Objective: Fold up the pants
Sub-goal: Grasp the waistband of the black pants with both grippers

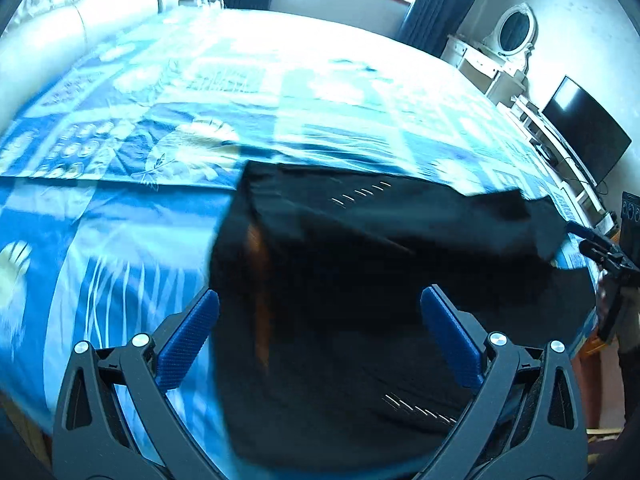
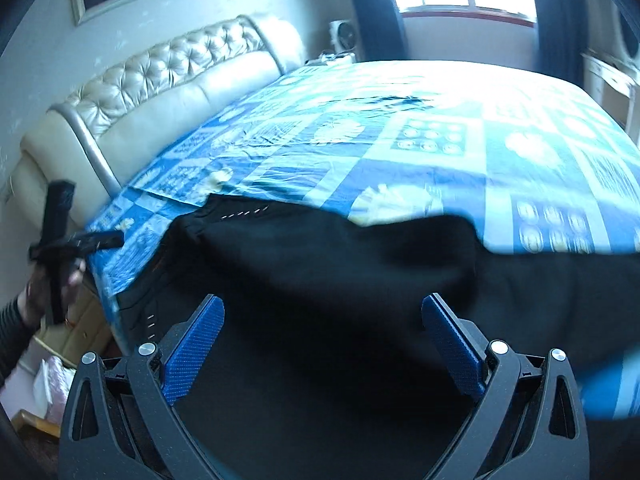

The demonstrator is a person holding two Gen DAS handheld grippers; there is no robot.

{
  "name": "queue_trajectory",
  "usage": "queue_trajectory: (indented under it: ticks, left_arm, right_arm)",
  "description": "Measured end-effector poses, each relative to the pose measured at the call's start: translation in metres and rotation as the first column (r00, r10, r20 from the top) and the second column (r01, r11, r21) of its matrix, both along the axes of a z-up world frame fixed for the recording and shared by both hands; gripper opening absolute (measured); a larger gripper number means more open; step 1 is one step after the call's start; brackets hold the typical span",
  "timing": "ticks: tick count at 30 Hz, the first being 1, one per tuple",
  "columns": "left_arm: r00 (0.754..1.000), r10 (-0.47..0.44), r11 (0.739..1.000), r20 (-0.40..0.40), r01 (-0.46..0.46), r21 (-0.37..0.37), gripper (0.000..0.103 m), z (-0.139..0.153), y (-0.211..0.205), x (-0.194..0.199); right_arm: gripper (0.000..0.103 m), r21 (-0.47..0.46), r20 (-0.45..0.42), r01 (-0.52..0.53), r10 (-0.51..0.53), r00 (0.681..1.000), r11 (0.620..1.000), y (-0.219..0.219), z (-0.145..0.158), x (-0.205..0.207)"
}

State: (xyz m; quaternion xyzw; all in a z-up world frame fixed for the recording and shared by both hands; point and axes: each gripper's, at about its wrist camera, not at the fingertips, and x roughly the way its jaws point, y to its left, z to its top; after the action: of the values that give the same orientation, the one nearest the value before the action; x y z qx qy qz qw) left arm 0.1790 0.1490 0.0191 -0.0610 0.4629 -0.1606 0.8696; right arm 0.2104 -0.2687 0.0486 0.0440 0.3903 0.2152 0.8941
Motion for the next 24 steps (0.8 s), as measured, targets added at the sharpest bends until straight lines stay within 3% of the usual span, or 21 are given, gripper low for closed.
queue_trajectory:
  ticks: [4, 6, 8, 11, 14, 19, 21, 24]
  left_arm:
    - [0.999, -0.012, 1.0, -0.03, 0.012, -0.003, 0.101, -0.025, 0.023, 0.066]
    - [0.998, -0.023, 1.0, -0.052, 0.023, -0.011, 0.094, -0.04, 0.028, 0.095]
    - [0.996, -0.038, 0.999, -0.084, 0.037, -0.018, 0.075, -0.054, 0.027, 0.118]
    - [0.991, -0.09, 0.996, -0.103, 0.091, 0.007, 0.072, -0.07, 0.014, 0.14]
    - [0.989, -0.111, 0.991, -0.094, 0.118, 0.065, 0.073, -0.081, 0.004, 0.156]
    - [0.986, -0.129, 0.992, -0.102, 0.128, -0.015, 0.074, -0.081, 0.006, 0.169]
    - [0.983, -0.146, 0.989, -0.115, 0.147, 0.002, 0.072, -0.082, 0.003, 0.173]
    - [0.975, -0.186, 0.981, -0.125, 0.191, 0.032, 0.054, -0.08, -0.004, 0.174]
  right_arm:
    - [0.099, 0.034, -0.087, -0.048, 0.051, 0.995, 0.998, -0.008, -0.015, 0.06]
    - [0.099, 0.025, -0.134, -0.072, 0.075, 0.988, 0.997, -0.009, -0.025, 0.089]
    - [0.099, 0.0, -0.17, -0.1, 0.099, 0.98, 0.995, -0.005, -0.036, 0.114]
    - [0.099, -0.01, -0.231, -0.143, 0.136, 0.963, 0.99, -0.003, -0.055, 0.143]
    - [0.099, 0.009, -0.289, -0.188, 0.182, 0.94, 0.982, 0.0, -0.068, 0.16]
    - [0.099, 0.029, -0.378, -0.28, 0.27, 0.885, 0.959, 0.009, -0.084, 0.17]
    - [0.098, 0.009, -0.403, -0.312, 0.289, 0.868, 0.95, 0.013, -0.087, 0.17]
    - [0.098, -0.054, -0.45, -0.336, 0.277, 0.849, 0.94, 0.018, -0.094, 0.169]
